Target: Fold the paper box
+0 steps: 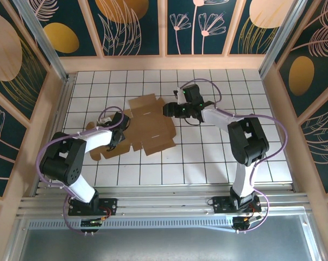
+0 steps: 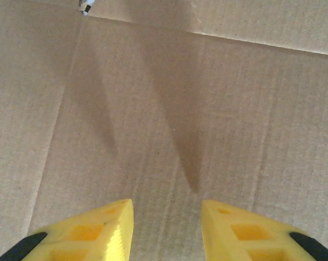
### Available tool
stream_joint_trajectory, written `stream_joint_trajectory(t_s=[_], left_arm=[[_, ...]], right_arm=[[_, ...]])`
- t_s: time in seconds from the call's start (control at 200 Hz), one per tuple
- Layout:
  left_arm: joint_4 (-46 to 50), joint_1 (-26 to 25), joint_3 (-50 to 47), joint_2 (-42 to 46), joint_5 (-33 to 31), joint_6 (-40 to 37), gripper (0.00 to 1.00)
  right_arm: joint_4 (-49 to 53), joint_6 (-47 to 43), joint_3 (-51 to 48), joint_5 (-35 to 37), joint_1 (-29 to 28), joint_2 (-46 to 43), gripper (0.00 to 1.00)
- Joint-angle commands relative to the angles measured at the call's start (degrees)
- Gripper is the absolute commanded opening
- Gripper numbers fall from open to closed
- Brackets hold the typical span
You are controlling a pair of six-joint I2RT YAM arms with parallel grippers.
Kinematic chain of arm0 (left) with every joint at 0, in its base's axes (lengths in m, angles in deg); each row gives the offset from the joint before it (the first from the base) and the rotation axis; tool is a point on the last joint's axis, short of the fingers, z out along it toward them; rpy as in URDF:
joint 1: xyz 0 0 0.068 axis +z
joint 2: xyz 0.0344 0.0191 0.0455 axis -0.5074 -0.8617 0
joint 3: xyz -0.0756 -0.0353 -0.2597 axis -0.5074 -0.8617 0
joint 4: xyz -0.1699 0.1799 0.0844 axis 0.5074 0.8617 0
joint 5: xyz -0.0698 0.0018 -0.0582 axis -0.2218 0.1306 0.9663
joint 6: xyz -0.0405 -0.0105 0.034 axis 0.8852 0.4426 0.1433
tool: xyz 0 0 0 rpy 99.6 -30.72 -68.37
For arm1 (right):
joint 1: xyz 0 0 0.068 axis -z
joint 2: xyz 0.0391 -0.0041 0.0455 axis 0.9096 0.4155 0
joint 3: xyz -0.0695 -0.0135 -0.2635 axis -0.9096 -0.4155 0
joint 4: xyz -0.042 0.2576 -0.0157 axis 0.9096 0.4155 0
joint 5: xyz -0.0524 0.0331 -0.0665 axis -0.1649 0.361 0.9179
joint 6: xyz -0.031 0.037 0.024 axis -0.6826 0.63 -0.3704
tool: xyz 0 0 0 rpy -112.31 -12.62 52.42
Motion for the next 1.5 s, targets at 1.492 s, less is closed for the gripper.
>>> stream_joint_trajectory(t_s=[1.492], left_arm=[[-40.0, 2.5, -9.2, -3.6, 45.7, -0.2, 0.11]], right_arm=[[-34.8, 19.3, -10.3, -26.0, -0.3, -0.7, 0.35]])
